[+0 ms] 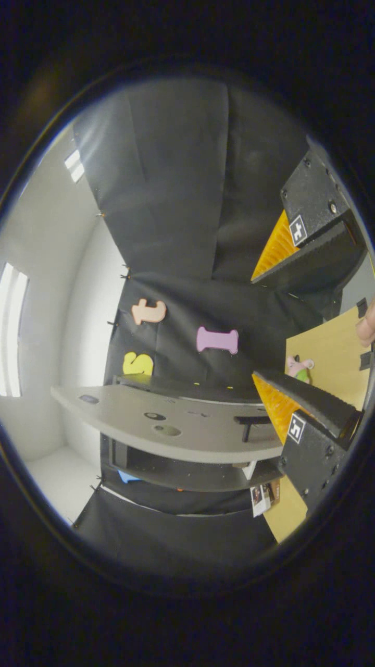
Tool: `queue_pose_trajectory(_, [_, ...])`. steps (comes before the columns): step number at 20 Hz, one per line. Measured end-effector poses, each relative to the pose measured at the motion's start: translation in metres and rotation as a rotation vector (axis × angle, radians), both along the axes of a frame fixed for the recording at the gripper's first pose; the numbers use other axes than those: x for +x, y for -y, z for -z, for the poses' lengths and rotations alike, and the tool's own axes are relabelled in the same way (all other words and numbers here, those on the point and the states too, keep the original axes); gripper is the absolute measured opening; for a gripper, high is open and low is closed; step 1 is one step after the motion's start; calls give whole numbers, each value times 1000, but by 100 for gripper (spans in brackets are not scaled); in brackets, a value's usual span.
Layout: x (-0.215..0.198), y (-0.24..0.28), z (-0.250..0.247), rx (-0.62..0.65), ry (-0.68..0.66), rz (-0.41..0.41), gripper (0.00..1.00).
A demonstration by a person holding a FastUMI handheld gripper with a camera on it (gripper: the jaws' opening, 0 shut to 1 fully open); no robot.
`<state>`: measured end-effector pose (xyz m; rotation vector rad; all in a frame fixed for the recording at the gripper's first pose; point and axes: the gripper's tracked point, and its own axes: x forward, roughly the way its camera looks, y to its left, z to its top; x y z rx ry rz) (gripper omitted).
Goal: Open the shoe cabinet door, grab the shoes and put them into the shoe cabinet, then close the shoe cabinet door.
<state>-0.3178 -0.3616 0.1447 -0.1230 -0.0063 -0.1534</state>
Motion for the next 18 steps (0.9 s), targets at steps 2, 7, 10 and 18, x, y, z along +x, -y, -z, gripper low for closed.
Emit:
queue_pose_trajectory(2, [12, 2, 22, 44, -45, -104, 100])
queue_pose_trajectory(7, [55, -6, 62, 106, -122, -217, 100])
queue_pose_trajectory(10, [61, -39, 65, 145, -133, -336, 100])
queue_pose_trajectory(18, [69, -76, 78, -5, -119, -298, 94])
